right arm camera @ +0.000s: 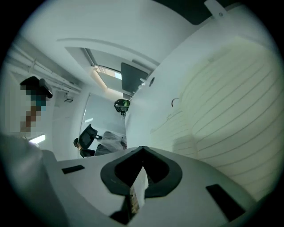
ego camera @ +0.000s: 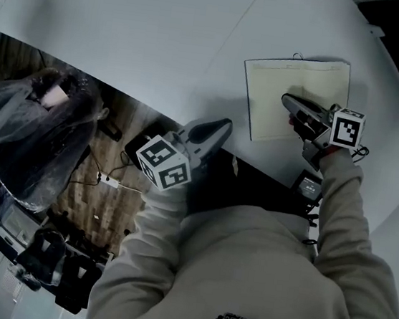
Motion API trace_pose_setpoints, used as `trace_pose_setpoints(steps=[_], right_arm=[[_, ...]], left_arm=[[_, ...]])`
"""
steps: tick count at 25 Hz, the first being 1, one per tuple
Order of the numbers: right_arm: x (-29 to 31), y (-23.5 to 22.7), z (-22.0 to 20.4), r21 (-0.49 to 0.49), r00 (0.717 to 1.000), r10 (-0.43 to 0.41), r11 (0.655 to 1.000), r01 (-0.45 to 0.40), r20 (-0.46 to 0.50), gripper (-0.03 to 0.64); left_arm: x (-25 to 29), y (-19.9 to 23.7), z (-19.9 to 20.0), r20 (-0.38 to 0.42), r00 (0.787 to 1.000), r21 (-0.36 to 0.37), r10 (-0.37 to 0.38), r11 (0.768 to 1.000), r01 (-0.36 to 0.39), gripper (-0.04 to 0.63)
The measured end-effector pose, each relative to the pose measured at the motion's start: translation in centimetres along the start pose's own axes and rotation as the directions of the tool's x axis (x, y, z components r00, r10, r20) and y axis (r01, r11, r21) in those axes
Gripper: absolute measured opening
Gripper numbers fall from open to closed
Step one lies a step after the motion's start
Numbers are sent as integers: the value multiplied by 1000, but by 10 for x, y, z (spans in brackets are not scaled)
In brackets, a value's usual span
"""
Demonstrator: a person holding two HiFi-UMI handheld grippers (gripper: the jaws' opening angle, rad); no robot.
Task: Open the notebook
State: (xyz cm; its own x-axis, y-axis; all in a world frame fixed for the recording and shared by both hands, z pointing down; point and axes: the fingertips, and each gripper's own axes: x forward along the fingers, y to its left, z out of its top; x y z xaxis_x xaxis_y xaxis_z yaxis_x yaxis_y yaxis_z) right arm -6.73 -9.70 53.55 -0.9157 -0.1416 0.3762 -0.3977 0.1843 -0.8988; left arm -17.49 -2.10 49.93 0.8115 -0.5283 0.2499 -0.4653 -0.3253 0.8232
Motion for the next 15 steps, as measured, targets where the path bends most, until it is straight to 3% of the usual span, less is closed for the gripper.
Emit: trace_pose_setpoints(steps=[4, 9, 15], right_arm=[[-31, 29, 12, -55, 999, 3, 998, -1, 47, 23], [-97, 57, 23, -114, 990, -26, 993, 42, 137, 23], [-190, 51, 11, -113, 944, -124, 980, 166, 306, 23]], left_arm=[[12, -34, 26, -58, 998, 80, -30, 996, 35, 2], [39, -117, 48, -188, 968, 203, -164, 958, 202, 2], [95, -159, 44, -298, 937, 279, -185, 921, 270, 2]])
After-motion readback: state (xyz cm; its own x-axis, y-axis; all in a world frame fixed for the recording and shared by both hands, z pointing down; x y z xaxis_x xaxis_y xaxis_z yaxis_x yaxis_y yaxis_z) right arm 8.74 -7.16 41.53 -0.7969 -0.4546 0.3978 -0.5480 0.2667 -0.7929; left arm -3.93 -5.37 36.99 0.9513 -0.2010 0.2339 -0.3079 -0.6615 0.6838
